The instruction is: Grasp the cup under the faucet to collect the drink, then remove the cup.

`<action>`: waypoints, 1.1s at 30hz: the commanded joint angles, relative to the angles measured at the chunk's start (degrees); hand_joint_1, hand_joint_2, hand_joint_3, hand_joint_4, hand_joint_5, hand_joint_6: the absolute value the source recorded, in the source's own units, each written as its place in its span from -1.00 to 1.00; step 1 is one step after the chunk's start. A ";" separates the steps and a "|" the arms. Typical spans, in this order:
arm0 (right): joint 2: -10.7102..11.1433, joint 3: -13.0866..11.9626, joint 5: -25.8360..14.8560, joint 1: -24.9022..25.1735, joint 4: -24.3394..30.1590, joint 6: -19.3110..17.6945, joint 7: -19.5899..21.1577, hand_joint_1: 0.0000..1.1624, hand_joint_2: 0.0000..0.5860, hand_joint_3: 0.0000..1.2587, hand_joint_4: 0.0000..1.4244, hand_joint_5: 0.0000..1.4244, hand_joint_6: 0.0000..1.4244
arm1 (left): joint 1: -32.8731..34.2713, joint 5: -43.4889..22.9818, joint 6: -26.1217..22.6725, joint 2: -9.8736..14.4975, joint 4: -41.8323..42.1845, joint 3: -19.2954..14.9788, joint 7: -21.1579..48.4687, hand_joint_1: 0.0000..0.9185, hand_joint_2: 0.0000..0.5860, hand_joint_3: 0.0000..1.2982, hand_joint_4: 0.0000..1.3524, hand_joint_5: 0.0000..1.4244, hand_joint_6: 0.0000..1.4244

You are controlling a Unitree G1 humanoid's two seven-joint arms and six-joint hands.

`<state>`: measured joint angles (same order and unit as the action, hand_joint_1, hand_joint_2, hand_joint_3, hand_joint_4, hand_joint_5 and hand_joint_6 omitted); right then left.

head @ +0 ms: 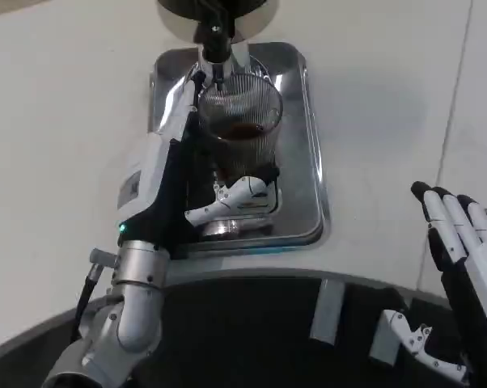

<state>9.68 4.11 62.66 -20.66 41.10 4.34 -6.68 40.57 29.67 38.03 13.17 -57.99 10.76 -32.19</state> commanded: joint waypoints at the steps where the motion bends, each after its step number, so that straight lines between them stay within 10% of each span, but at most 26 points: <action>1: -0.01 0.11 -0.46 0.22 0.06 0.64 -1.17 0.05 0.52 -1.00 -1.00 -1.00 -1.00 | 1.21 0.40 -0.32 -0.53 -1.08 0.91 -1.08 -0.29 -0.82 -1.00 -1.00 -0.82 -0.81; 15: -0.45 0.05 -1.44 1.10 0.12 2.39 -1.89 -0.01 0.50 -1.00 -1.00 -1.00 -1.00 | 2.29 1.95 -4.52 -1.63 -1.74 4.37 -3.48 -0.11 -0.85 -1.00 -1.00 -0.54 -0.41; 23: -0.55 -0.13 -1.51 1.54 0.13 3.59 -1.94 -0.02 0.49 -1.00 -1.00 -1.00 -1.00 | 2.35 2.49 -6.80 -3.59 -1.24 6.60 -5.44 0.03 -0.82 -0.48 -0.29 0.13 0.54; 33: -0.47 -0.96 -1.16 1.66 1.50 4.90 -4.01 -0.02 0.48 -1.00 -1.00 -1.00 -1.00 | 1.01 1.21 -4.51 -5.82 -0.07 6.66 -9.68 0.29 -0.72 0.35 0.52 0.88 1.00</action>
<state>9.45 3.21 61.45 -18.95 41.44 8.49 -9.70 43.84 30.18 32.47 8.81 -57.78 16.72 -41.15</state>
